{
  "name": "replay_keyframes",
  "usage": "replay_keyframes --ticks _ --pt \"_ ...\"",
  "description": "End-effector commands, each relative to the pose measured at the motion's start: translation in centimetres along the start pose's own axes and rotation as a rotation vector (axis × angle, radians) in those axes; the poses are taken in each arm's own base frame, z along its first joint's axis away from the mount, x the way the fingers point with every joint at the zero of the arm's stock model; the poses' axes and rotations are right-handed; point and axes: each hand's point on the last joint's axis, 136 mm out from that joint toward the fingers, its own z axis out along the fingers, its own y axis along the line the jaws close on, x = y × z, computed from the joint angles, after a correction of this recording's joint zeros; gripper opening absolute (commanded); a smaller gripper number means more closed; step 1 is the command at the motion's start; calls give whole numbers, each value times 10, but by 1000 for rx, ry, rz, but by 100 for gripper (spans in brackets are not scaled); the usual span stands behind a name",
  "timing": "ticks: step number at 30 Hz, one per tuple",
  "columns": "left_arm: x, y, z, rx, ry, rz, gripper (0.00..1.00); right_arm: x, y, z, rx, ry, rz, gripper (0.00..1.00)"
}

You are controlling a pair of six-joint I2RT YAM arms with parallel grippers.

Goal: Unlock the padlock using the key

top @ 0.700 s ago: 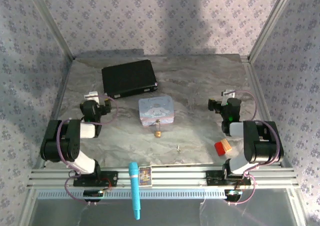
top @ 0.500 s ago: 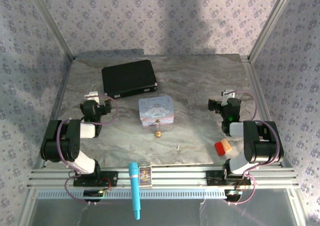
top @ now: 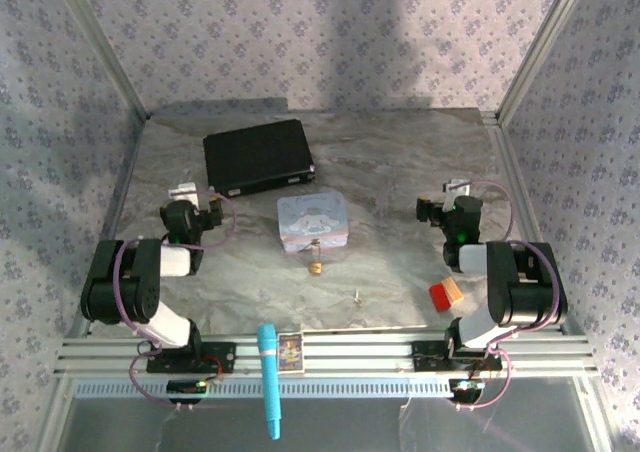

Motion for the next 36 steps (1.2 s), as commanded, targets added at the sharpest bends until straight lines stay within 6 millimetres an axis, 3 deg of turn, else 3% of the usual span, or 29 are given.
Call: replay_keyframes --ticks 1,26,30,36 --pt "-15 -1 1 12 -37 -6 100 0 -1 2 -1 1 -14 99" --pt "-14 -2 2 15 -37 -4 100 -1 0 1 -10 -4 -14 99" --pt "-28 -8 -6 19 -35 31 100 -17 5 -5 -25 14 -37 99" --pt "-63 -5 -39 6 -88 -1 100 -50 4 -35 -7 -25 -8 99"
